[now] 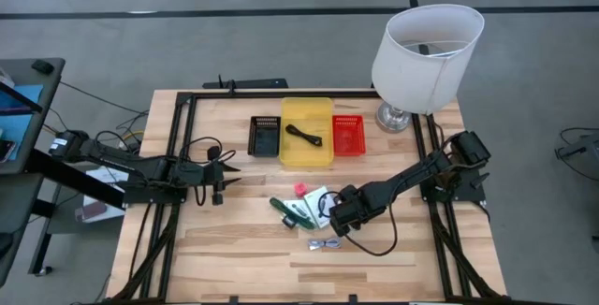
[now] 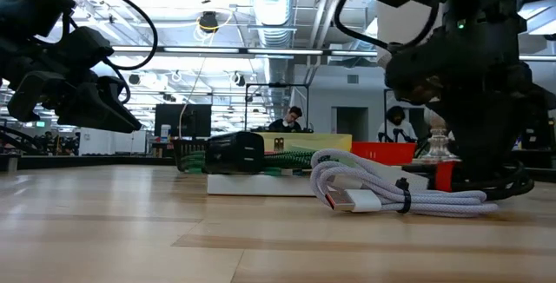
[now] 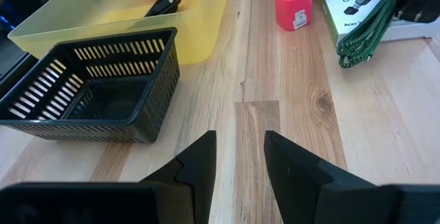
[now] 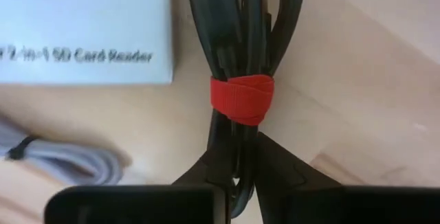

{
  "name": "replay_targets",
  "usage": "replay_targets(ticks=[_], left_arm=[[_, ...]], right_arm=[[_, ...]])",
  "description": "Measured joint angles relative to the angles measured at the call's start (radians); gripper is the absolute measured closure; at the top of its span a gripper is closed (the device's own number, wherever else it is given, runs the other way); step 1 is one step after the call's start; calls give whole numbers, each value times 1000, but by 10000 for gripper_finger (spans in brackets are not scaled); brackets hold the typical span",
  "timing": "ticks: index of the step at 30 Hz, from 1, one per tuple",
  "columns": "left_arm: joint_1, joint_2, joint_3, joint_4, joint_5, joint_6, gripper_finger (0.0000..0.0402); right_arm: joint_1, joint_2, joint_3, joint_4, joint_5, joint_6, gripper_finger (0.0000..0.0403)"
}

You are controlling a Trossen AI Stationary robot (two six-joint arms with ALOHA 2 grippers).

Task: Pick and place items into bin
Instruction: Put the black charger cable into the yellow bin

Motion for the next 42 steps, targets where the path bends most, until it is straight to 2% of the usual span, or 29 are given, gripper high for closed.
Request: replay_targets(ticks=[7,15,24,28,32,37,42], left_arm=[[0,0,0,0,0,0,285],[0,0,0,-1,0,0,285],[0,0,0,3,0,0,285],[0,0,0,3,0,0,285],[0,0,0,3,0,0,285],[0,0,0,4,0,0,285],[0,0,0,5,0,0,285]], right_arm=[[1,0,0,-79,29,66,364],[1,-34,-1,-156,96,95,374],[-7,-193,60,-299,288,127,374],[-51,-237,116,-291,386,43,374],[-137,-230,195,-277,423,-115,374],[-275,-190,278,-181,412,-390,374],[-426,-143,348,-112,327,-605,374]])
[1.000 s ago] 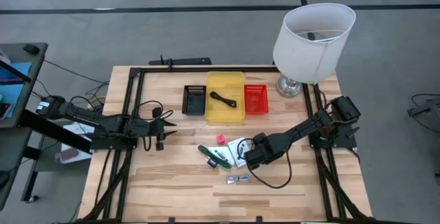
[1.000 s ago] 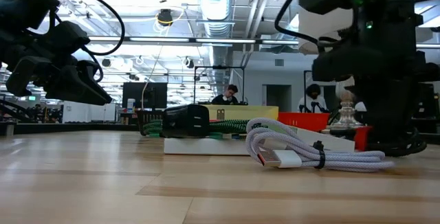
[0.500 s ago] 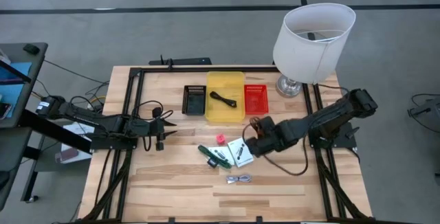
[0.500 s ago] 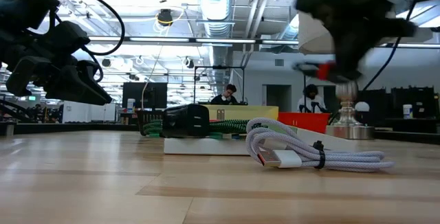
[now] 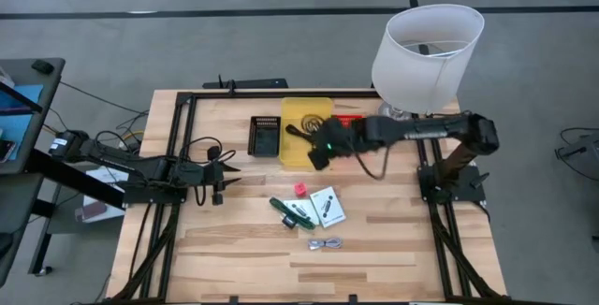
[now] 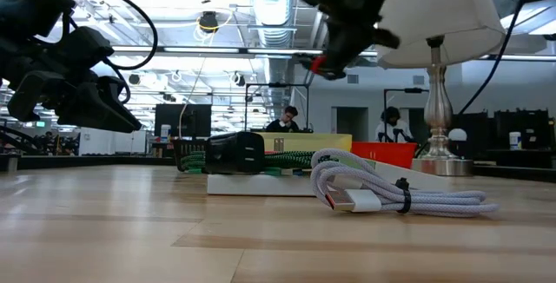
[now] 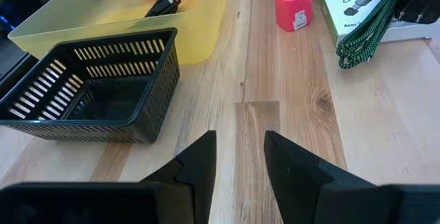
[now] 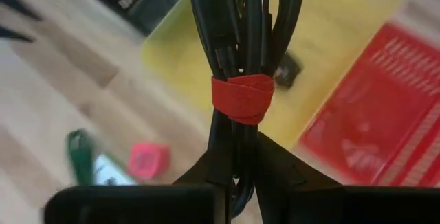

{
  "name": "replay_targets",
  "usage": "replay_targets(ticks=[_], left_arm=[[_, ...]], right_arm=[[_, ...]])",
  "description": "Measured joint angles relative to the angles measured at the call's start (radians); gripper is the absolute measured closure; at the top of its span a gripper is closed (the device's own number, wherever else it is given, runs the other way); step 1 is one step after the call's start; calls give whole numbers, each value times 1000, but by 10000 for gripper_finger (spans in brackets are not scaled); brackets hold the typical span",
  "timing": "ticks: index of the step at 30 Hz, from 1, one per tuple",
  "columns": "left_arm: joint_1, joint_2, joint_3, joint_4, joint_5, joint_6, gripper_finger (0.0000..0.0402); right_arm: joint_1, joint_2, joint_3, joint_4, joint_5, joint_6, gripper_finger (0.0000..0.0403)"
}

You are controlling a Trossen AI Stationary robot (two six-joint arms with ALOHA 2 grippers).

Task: Pick and place items into bin
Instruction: Put the black charger cable into the yellow bin, then put the green charger cable into the yellow bin

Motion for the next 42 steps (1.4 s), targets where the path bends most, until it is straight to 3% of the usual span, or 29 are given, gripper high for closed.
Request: replay_targets(ticks=[7,14,22,36,42], left_arm=[[0,0,0,0,0,0,285],[0,0,0,1,0,0,285],[0,0,0,1,0,0,285],[0,0,0,1,0,0,285],[0,0,0,1,0,0,285]], right_arm=[[-173,95,69,6,-107,-174,374],[-256,208,102,56,-185,-268,373],[-266,297,153,58,-214,-336,353],[-260,285,157,56,-174,-365,280],[-239,285,274,-118,-140,-366,269]])
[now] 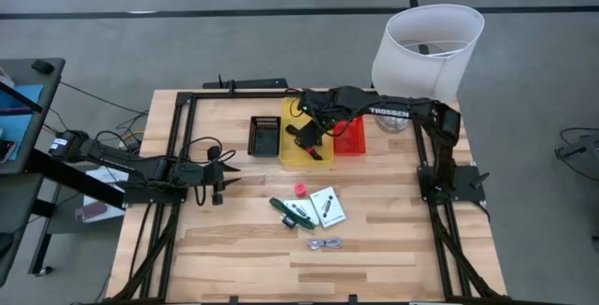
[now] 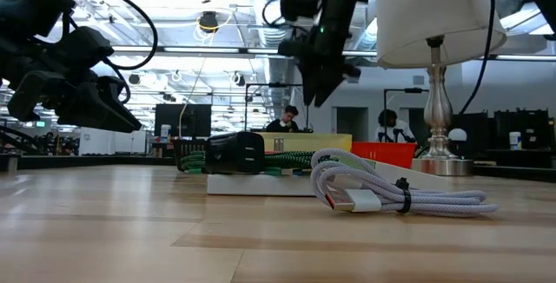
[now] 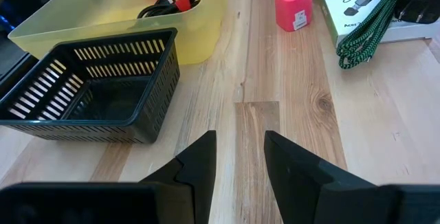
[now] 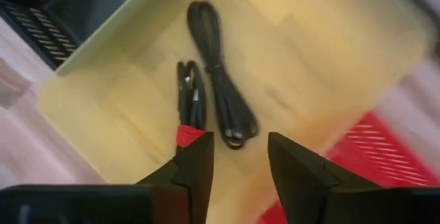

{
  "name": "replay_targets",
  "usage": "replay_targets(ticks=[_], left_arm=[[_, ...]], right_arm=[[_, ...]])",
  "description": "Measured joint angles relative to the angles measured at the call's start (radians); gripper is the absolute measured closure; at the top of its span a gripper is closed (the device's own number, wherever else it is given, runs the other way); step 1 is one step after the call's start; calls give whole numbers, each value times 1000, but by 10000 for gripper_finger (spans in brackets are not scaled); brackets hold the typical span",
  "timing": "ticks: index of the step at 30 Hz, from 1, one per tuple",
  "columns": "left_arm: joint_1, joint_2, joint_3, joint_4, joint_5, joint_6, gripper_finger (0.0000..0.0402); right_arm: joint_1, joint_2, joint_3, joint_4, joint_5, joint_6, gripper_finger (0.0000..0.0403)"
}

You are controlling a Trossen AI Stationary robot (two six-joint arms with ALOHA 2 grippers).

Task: Pick and place items into bin
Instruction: Put the green charger cable into the yellow bin

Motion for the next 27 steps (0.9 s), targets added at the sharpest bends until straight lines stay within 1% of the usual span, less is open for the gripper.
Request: replay_targets(ticks=[2,5,11,17,20,24,27], left_arm=[[0,0,0,0,0,0,285],[0,0,0,0,0,0,285],[0,0,0,-1,0,0,285],[0,0,0,-2,0,0,285],[0,0,0,-3,0,0,285],[0,0,0,-4,0,0,285],[0,0,0,-4,0,0,285]], right_arm=[[33,0,56,-63,79,-15,272],[100,-39,114,-90,216,-39,276],[247,-176,124,-95,427,-56,280],[431,-297,124,-128,540,-38,280],[528,-336,124,-187,582,-9,280],[650,-357,124,-289,636,73,280],[727,-357,124,-354,649,162,280]])
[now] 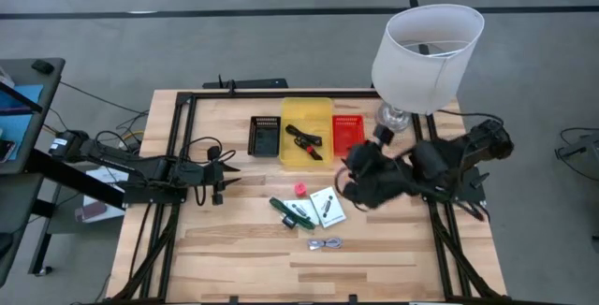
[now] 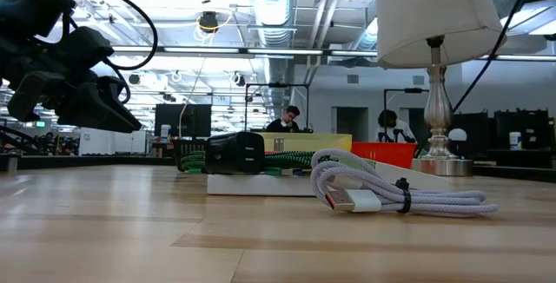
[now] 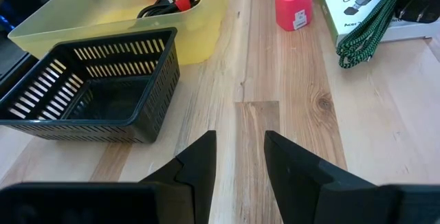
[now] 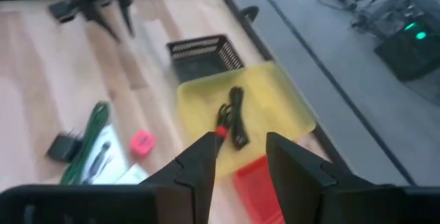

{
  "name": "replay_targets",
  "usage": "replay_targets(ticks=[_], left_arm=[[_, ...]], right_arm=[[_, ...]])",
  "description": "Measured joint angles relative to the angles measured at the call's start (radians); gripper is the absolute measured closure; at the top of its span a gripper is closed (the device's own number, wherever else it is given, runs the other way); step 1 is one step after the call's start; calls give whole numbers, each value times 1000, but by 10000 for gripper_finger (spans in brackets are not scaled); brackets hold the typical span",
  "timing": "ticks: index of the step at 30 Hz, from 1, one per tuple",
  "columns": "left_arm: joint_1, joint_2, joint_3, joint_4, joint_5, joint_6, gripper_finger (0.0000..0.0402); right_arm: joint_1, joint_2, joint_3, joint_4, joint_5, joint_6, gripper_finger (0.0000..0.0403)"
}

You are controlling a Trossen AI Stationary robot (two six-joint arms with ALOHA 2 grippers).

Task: Pick and place items into bin
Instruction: Put the green charger cable into the yellow bin

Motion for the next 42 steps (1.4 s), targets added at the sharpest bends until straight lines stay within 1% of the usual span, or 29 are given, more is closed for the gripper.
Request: replay_targets(ticks=[2,6,12,14,18,21,25,30,33,35,38,42], left_arm=[[0,0,0,1,-1,16,285],[0,0,0,9,-6,105,285],[0,0,0,7,-2,171,285],[0,0,0,7,4,141,285],[0,0,-1,15,11,0,285],[0,0,-2,66,14,-96,285],[0,0,-2,133,14,-106,285],[0,0,-1,215,4,-53,285],[0,0,-1,255,5,-81,285],[0,0,-1,260,40,-92,285],[0,3,28,193,154,-79,285],[0,33,115,39,191,-116,285]], right_arm=[[46,5,0,-31,5,60,280],[132,22,-3,-81,30,145,280],[226,40,-6,-90,101,170,280],[239,34,-4,-94,116,183,280],[256,38,-5,-124,115,209,280],[257,37,-5,-166,114,246,280],[257,37,-5,-217,114,296,280],[257,37,-5,-215,110,293,280],[257,37,-5,-215,106,285,280],[257,37,-5,-215,105,284,280],[262,37,-5,-214,104,280,280],[269,37,-5,-214,103,270,281]])
